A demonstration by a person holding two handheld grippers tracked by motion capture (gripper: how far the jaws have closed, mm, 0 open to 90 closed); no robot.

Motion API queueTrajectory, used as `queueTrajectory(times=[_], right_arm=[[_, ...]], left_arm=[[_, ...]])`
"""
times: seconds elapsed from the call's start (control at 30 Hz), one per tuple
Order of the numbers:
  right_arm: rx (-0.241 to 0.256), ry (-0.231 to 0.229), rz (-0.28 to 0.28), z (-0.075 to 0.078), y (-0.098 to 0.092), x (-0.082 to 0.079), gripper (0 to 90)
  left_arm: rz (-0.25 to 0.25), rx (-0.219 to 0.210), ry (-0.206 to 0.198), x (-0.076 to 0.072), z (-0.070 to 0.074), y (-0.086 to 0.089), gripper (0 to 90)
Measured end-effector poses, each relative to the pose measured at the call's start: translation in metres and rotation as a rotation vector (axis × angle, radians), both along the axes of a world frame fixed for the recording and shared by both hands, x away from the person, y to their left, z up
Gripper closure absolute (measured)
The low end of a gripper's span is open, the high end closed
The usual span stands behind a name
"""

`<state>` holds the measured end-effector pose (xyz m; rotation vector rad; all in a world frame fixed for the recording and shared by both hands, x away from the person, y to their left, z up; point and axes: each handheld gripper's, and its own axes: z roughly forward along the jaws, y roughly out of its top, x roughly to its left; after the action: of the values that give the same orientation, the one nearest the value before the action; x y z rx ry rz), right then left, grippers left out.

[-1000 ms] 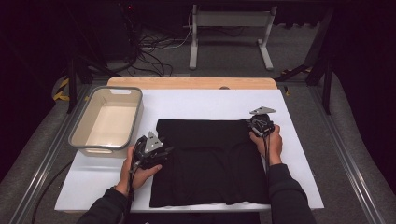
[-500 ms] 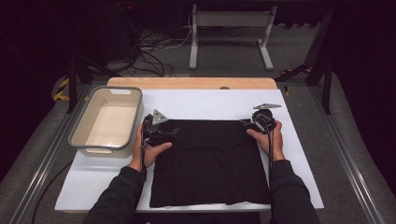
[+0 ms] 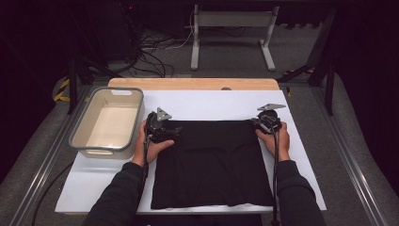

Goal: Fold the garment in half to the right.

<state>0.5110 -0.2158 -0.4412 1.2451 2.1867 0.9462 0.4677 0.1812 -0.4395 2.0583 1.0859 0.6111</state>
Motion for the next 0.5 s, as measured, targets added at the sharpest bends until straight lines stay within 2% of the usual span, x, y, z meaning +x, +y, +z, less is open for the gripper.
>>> queueTrajectory(times=[0.07, 0.13, 0.27, 0.33, 0.37, 0.47, 0.5], right_arm=[[0.004, -0.006, -0.011, 0.000, -0.003, -0.001, 85.4], [-0.002, -0.022, -0.033, 0.000, -0.007, -0.006, 85.8], [0.007, -0.053, -0.071, 0.001, -0.018, -0.011, 86.1], [0.015, -0.050, -0.077, 0.000, -0.025, -0.011, 86.0], [0.018, -0.045, -0.078, 0.000, -0.027, -0.010, 86.0], [0.042, -0.046, -0.084, -0.003, -0.028, -0.010, 86.0], [0.046, -0.047, -0.085, -0.004, -0.027, -0.010, 85.9]], left_arm=[[0.007, 0.004, 0.012, 0.004, -0.001, -0.001, 20.3], [0.039, 0.014, 0.043, 0.014, -0.007, 0.000, 19.7], [0.046, 0.031, 0.084, 0.022, -0.015, -0.003, 18.5], [0.053, 0.026, 0.094, 0.025, -0.016, -0.004, 18.5], [0.057, -0.005, 0.114, 0.032, -0.018, -0.004, 18.4], [0.067, -0.027, 0.128, 0.040, -0.019, -0.005, 17.8], [0.054, -0.042, 0.137, 0.042, -0.019, -0.005, 19.1]])
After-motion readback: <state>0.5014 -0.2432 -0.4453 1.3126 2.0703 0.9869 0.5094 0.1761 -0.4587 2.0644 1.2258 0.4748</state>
